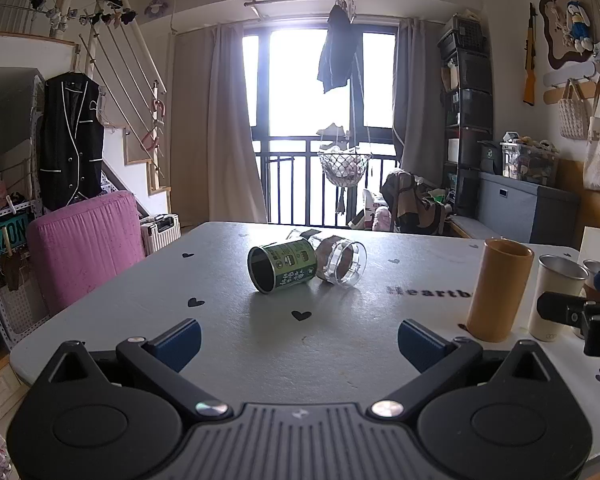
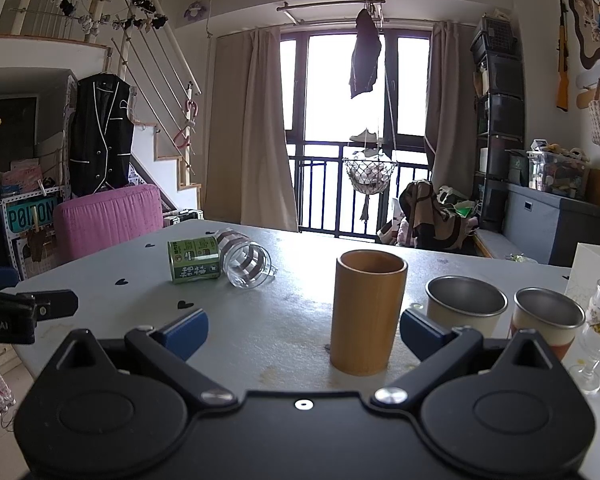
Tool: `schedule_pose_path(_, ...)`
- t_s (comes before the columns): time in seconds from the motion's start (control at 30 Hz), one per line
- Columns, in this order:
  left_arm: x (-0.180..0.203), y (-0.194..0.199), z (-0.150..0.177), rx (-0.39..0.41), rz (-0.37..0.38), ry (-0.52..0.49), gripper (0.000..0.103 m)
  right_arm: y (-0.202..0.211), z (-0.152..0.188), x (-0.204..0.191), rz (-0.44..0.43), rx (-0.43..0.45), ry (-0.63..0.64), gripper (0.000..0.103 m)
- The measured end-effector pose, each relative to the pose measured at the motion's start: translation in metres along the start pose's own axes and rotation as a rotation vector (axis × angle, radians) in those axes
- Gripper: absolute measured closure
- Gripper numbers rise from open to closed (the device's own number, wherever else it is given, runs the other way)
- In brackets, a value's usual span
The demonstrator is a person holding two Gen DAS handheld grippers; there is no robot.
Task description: Flip cup upright
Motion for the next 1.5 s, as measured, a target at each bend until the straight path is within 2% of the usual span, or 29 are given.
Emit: schedule_pose_path(1.5, 0.0013, 0.0000, 0.0008, 0.003, 0.019, 0.002, 0.000, 0.0008, -0.0003, 0.0005, 0.001, 0.001, 0.000, 0.000)
Point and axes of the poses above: each gripper's, at about its wrist camera, not at the fingertips, and y roughly against the way its jaws point, x to its right, z to its underside, the point moved 9 cm from there along -y, roughly the way its jaws point, and after that the axes turned 14 degrees about z, right-handed, at the moved point
